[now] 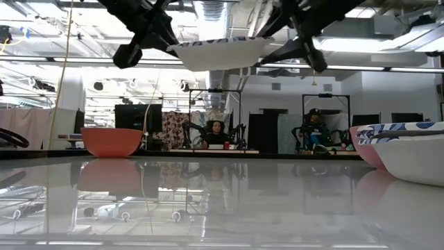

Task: Nest bowls inside each other by size order
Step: Stack the left blue bowl on top of the right blue bowl

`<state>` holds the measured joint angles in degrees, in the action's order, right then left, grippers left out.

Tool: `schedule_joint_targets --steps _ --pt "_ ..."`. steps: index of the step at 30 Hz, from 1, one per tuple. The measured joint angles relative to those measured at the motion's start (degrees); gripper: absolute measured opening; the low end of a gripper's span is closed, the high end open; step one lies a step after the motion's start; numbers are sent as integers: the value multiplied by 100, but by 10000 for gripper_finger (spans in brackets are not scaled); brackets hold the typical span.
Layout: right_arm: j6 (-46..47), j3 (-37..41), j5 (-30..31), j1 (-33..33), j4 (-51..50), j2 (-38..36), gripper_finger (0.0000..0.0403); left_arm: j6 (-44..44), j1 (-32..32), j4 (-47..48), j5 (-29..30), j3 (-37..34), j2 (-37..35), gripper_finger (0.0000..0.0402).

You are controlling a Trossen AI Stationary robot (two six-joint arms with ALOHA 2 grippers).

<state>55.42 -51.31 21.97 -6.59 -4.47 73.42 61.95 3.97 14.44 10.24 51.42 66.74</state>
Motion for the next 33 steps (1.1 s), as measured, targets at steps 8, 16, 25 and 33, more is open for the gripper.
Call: schedule_joint_targets --steps 8,16,25,33 --pt "244 2 -122 0 416 358 156 -105 148 59 -98 -2 0 0" --pt "457 7 -82 88 251 331 29 -222 148 24 -89 -2 -2 0" --pt "816 4 -207 149 250 327 7 -789 148 -8 -30 -2 0 40" --pt "1562 -1 -278 195 133 227 4 -940 148 -215 -59 -4 0 148"
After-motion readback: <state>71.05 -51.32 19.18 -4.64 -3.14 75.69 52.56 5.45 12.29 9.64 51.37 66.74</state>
